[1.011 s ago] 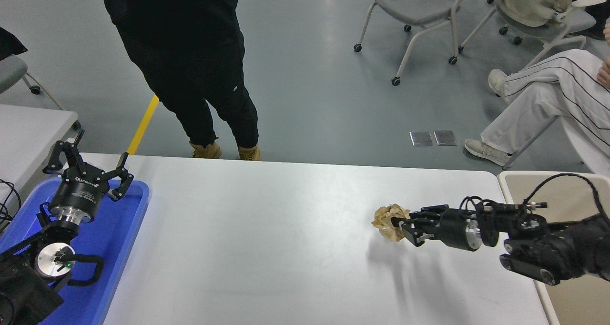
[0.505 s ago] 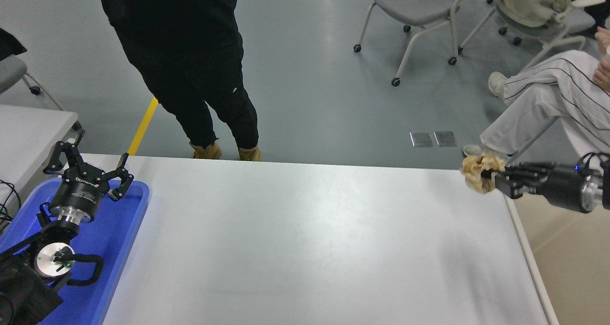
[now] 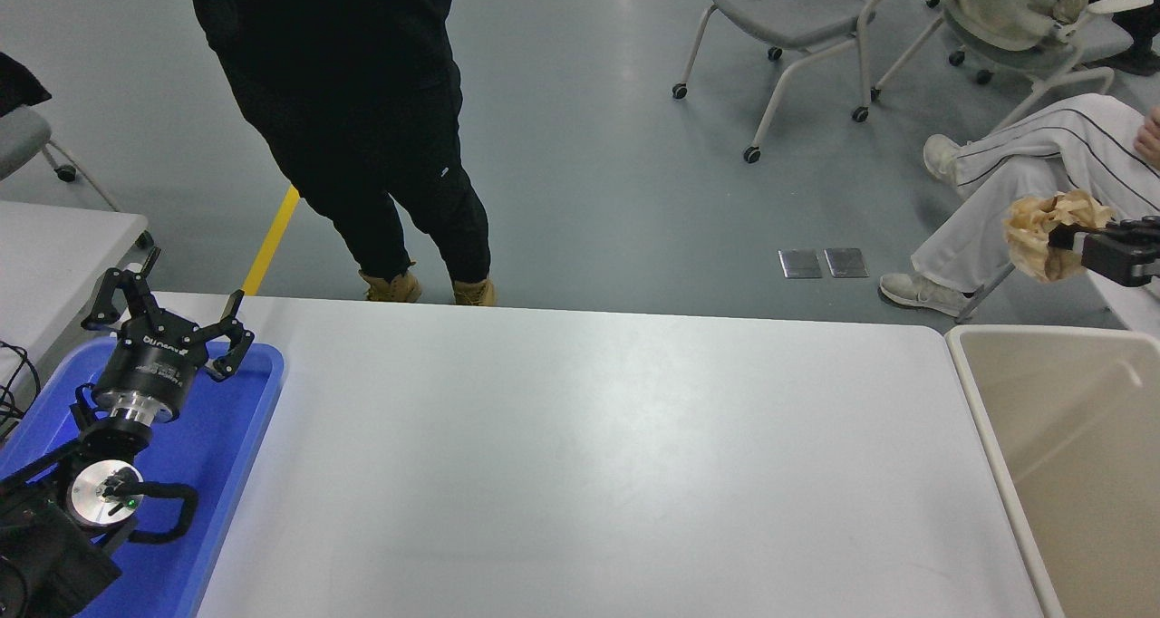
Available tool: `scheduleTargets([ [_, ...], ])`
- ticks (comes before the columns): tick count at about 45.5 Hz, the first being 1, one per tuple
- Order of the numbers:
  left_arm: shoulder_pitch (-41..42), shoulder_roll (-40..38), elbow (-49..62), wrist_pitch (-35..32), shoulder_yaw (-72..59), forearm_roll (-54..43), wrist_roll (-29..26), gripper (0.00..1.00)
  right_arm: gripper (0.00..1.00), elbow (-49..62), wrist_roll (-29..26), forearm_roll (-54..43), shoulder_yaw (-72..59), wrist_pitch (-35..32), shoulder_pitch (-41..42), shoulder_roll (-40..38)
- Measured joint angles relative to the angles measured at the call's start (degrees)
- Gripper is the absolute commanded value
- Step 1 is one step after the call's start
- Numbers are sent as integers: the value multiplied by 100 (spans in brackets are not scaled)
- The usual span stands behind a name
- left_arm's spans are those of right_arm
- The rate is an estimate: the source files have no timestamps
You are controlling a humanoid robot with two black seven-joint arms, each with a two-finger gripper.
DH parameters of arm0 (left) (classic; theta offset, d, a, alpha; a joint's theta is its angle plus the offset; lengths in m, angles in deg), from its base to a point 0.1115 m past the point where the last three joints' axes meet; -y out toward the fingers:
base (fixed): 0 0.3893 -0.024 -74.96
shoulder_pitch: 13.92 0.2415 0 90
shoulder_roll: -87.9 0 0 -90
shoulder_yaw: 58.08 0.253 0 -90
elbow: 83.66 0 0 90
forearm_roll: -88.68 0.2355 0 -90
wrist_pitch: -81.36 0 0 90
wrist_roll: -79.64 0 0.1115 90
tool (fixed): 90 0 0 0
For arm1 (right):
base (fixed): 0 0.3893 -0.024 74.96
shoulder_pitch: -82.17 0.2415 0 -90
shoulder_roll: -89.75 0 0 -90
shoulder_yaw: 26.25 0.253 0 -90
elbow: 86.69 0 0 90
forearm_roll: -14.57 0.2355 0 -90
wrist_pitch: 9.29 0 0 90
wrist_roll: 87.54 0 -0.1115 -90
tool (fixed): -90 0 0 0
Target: Clean the table surface
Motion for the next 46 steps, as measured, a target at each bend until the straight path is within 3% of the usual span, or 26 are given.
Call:
scheduleTargets([
  [9, 1, 0, -1, 0, 0, 0, 0, 100, 0, 563, 11, 264, 1, -61, -276, 1],
  [19, 2, -1, 1, 0, 0, 0, 0, 100, 0, 1702, -13, 1131, -2, -49, -1132, 294],
  [46, 2, 0, -1, -9, 0, 0, 0, 100, 0, 5096, -167, 4439, 39, -7, -4135, 2324],
])
